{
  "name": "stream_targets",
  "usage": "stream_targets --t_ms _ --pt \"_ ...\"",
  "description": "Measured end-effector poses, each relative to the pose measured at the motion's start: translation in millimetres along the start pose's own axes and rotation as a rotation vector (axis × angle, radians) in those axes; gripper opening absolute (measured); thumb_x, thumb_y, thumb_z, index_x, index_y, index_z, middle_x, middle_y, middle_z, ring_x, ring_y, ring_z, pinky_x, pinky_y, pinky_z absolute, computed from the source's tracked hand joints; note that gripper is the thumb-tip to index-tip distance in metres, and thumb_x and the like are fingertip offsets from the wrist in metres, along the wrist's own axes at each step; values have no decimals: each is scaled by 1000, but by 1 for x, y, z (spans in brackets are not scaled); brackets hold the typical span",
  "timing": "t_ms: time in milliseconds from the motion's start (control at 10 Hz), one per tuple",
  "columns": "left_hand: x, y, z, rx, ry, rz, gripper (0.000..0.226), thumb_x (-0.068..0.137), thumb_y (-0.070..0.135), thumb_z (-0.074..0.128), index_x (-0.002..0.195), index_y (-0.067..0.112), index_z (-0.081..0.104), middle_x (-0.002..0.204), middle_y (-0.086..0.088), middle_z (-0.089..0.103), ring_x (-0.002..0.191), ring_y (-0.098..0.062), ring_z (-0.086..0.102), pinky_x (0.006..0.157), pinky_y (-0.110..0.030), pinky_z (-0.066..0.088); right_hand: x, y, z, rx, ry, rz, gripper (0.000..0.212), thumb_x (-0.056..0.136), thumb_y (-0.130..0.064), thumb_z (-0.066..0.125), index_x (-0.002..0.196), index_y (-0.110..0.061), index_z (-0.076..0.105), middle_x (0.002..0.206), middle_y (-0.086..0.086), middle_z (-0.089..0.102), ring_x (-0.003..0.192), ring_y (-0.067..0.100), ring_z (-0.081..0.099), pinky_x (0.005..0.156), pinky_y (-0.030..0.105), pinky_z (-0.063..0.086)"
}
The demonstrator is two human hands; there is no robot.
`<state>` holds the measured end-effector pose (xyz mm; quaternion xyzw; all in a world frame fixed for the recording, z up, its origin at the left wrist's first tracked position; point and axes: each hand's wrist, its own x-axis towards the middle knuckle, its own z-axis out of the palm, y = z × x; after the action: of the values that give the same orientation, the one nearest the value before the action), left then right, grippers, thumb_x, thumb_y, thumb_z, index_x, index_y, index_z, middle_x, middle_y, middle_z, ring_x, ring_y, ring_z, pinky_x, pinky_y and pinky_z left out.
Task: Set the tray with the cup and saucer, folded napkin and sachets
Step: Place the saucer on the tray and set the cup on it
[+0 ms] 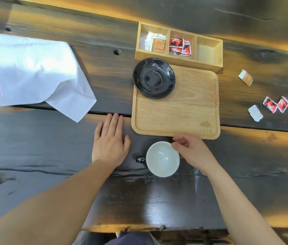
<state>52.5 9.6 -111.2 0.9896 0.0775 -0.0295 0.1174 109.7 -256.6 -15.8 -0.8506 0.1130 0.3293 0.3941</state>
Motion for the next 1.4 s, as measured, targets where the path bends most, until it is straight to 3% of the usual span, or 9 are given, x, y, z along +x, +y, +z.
stream_targets --t_ms 100,200,300,500,700,900,1100,1300,1400 --pt "-1 0 1 1 4 1 66 97 42 37 158 15 29 166 -5 30 157 -21 15 126 -45 12 -19 11 8 160 -96 54 25 84 -16 67 102 -33 73 98 -8 75 93 14 72 80 42 63" --pt "-2 0 2 1 10 4 67 97 42 37 158 15 29 166 -5 30 156 -22 16 126 -46 13 -29 13 11 231 -126 29 43 84 3 56 103 -30 75 98 -6 76 93 16 73 76 39 64" --pt "-1 1 0 3 9 -2 66 97 42 36 157 15 29 166 -5 31 156 -22 16 126 -46 13 -30 7 9 272 -133 25 47 84 11 52 104 -26 75 97 -4 77 91 17 74 71 36 63" --pt "-1 0 2 16 9 -1 67 97 42 38 157 15 30 166 -5 31 157 -21 15 126 -45 12 -12 -31 -12 491 -103 -3 37 87 13 54 108 -8 74 105 8 77 95 23 75 69 39 63" --pt "-1 0 2 25 13 -5 66 97 42 38 157 16 30 166 -4 31 157 -20 15 126 -42 7 47 -104 -35 604 113 -104 30 87 11 53 97 -11 70 107 13 70 85 23 75 68 39 63" --pt "-1 1 1 21 24 1 67 97 41 39 157 14 32 166 -5 32 157 -22 17 127 -45 11 101 -146 -34 609 164 -60 24 86 9 55 86 -13 65 104 11 65 93 30 71 73 41 64" --pt "-2 1 1 17 18 4 67 98 42 38 158 14 31 166 -5 31 157 -20 15 126 -45 12 126 -152 -24 615 150 29 42 86 10 53 126 3 61 111 16 65 97 36 71 76 44 64" --pt "-2 1 0 -6 29 7 66 97 42 40 157 13 33 166 -5 32 157 -20 16 126 -45 13 129 -150 -23 618 158 35 39 83 10 55 120 1 64 119 16 63 101 35 69 69 40 64" --pt "-3 0 1 -14 31 10 66 97 41 41 157 13 33 165 -5 33 157 -20 16 126 -45 13 130 -150 -23 610 163 50 40 84 9 55 122 1 63 119 14 63 102 35 69 74 43 64"
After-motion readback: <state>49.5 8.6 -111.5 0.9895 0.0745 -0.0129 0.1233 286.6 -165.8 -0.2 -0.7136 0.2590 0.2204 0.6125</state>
